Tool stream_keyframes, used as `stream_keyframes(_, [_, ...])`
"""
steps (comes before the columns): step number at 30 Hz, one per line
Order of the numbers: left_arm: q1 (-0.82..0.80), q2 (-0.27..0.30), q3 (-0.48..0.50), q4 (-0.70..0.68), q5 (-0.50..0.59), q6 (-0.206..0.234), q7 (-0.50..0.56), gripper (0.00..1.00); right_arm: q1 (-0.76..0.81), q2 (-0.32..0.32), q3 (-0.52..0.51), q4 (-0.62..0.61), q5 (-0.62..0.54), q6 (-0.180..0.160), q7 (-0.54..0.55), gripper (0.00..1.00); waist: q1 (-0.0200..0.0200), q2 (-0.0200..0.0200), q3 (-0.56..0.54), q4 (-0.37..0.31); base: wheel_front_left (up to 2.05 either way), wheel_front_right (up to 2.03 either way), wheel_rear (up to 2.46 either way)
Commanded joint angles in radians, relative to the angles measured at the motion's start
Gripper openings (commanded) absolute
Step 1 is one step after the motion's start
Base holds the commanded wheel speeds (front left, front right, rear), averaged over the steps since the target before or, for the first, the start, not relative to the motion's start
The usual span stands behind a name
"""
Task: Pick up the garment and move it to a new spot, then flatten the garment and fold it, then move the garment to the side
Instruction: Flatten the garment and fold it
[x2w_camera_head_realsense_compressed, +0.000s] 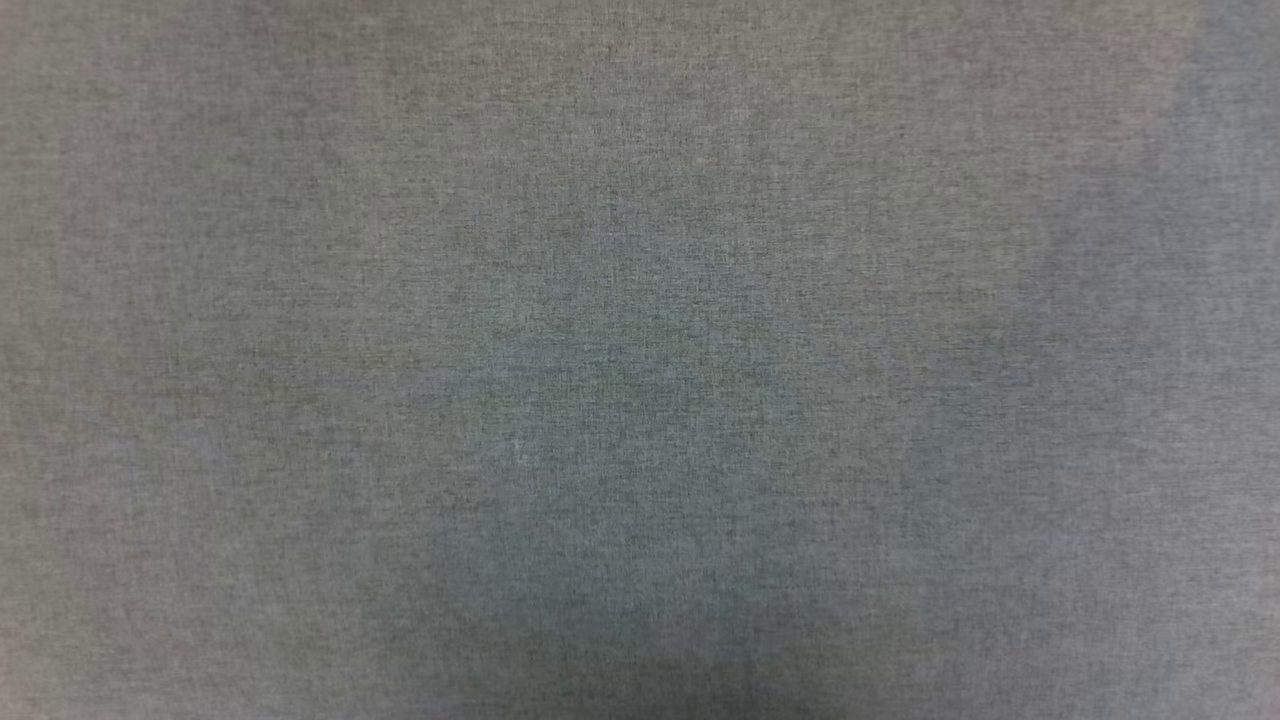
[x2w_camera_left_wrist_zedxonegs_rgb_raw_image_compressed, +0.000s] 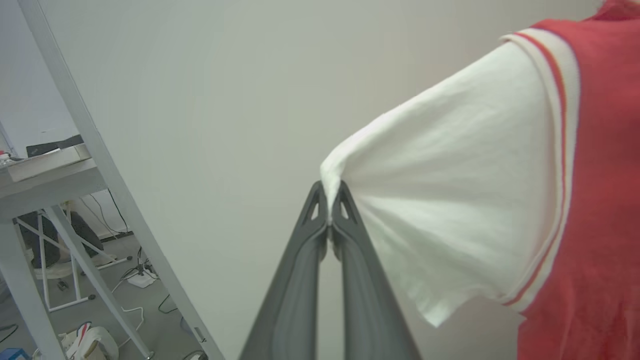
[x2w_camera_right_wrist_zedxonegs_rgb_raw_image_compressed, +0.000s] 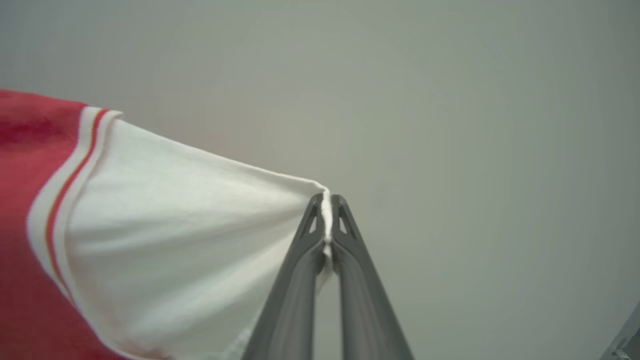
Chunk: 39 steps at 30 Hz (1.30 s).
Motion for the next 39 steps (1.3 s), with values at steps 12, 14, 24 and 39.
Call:
stream_keyframes(12, [0.283, -0.06, -0.039, 0.15, -0.057, -0.022, -0.141, 0.0, 0.223, 0.033, 0.141, 0.062, 0.069, -0.002, -0.107, 0.0, -0.0002, 0.012, -0.083, 0.005, 0.0, 0.0, 0.0])
stream_keyframes(14, [0.351, -0.067, -0.046, 0.159, -0.067, -0.024, -0.159, 0.0, 0.28, 0.029, 0.163, 0.061, 0.098, -0.002, -0.115, 0.0, -0.0002, 0.012, -0.12, 0.007, 0.0, 0.0, 0.0])
stream_keyframes(24, [0.751, -0.083, -0.061, 0.119, -0.123, -0.009, -0.198, 0.0, 0.659, -0.055, 0.329, -0.057, 0.308, -0.002, -0.067, 0.0, -0.0002, 0.012, -0.312, 0.016, 0.0, 0.0, 0.0])
stream_keyframes(39, [1.222, -0.078, -0.107, -0.022, -0.183, 0.053, -0.192, 0.0, 1.134, -0.217, 0.468, -0.288, 0.547, -0.002, -0.003, 0.0, -0.0002, 0.012, -0.489, 0.018, 0.0, 0.0, 0.0])
